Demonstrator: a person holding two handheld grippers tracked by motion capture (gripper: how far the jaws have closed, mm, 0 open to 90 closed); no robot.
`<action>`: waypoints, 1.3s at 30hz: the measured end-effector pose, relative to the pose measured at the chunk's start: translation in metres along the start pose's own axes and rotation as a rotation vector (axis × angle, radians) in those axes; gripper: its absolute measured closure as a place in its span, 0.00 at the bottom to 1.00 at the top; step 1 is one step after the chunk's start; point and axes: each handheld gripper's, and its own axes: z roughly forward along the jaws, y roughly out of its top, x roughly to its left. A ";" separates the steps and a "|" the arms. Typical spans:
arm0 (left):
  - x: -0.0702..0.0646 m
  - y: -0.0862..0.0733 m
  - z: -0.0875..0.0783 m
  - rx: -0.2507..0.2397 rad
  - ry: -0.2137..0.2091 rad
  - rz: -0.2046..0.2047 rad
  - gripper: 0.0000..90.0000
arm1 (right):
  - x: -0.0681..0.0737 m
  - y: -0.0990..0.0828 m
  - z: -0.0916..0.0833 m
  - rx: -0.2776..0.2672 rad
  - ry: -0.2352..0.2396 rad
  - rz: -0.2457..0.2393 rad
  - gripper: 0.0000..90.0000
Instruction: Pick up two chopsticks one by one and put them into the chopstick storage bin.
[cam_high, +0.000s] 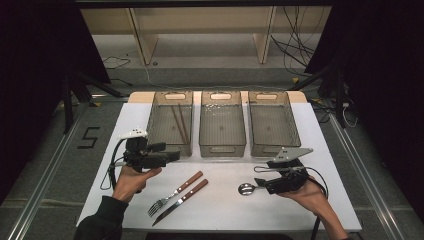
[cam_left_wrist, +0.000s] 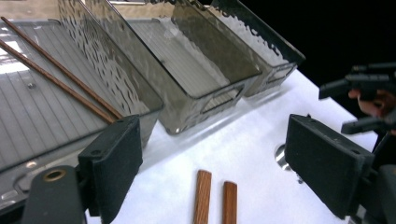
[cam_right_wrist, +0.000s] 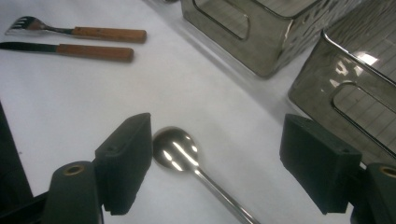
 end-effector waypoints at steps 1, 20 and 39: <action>0.000 -0.003 0.000 -0.001 -0.003 0.006 0.21 | -0.002 0.000 0.001 0.007 -0.001 0.002 0.29; -0.007 -0.043 -0.009 -0.058 0.019 0.072 0.20 | -0.022 0.011 0.013 0.165 -0.012 -0.046 0.29; -0.013 -0.059 -0.016 -0.056 0.022 0.113 0.18 | -0.016 0.009 0.028 0.397 -0.027 -0.194 0.32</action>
